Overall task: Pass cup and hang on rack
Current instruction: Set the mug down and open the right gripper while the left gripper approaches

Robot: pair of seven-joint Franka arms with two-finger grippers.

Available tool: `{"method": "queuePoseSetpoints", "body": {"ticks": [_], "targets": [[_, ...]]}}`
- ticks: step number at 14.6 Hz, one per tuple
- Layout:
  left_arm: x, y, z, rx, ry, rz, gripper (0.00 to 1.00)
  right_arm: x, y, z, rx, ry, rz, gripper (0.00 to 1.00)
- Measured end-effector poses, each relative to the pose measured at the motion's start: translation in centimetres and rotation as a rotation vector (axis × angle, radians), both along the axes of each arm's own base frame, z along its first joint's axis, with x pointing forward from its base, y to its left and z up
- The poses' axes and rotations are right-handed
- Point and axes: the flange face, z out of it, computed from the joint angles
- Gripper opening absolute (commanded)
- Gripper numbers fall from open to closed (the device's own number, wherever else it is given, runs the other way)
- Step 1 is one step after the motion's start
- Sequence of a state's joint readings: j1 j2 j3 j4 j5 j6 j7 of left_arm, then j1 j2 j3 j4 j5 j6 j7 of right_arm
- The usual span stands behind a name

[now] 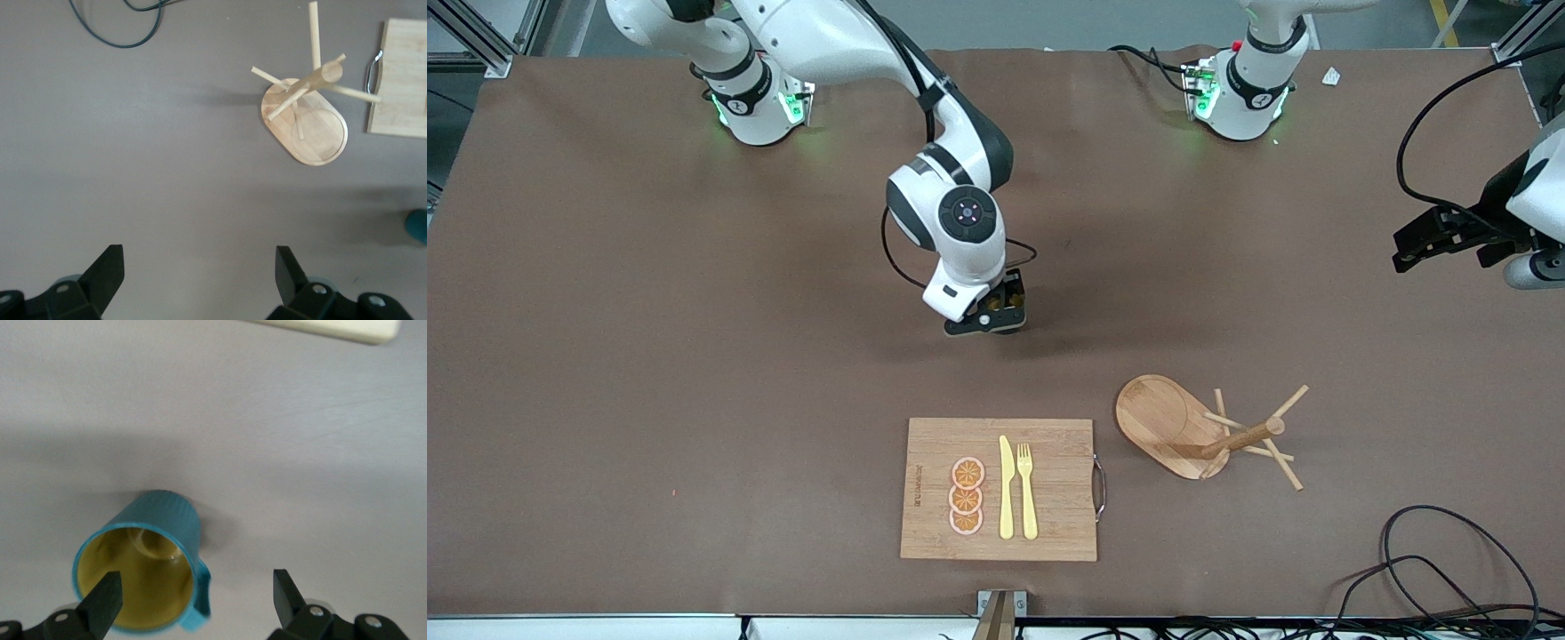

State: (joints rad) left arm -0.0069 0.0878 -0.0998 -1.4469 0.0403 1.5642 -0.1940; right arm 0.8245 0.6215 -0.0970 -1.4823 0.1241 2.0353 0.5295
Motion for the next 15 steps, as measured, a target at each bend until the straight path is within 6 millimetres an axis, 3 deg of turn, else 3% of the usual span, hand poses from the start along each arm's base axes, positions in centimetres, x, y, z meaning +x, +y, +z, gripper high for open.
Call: {"method": "queuePoseSetpoints", "body": {"ticks": [2,3,6,10,13,15], "targets": [[-0.3,-2.7,0.0,-0.006,-0.003,0.075,1.00,1.9,-3.7,4.1,-0.015,0.030,-0.052,1.00],[-0.7,-5.0,0.0,-0.011,-0.005,0.116,1.00,3.4,-6.7,6.2,-0.022,0.047,-0.091,1.00],[-2.6,-12.5,0.2,-0.027,-0.010,0.227,1.00,8.2,-18.6,11.1,-0.042,0.086,-0.149,1.00],[-5.1,-19.7,0.2,-0.042,-0.035,0.360,1.00,12.1,-34.6,15.0,-0.012,0.095,-0.074,1.00],[-6.7,-26.0,-2.6,0.039,-0.083,0.425,1.00,13.0,-44.8,17.9,-0.006,0.059,-0.078,1.00],[-8.5,-31.7,-6.1,0.111,-0.126,0.464,1.00,13.0,-49.0,20.0,-0.032,0.041,-0.115,1.00]]}}
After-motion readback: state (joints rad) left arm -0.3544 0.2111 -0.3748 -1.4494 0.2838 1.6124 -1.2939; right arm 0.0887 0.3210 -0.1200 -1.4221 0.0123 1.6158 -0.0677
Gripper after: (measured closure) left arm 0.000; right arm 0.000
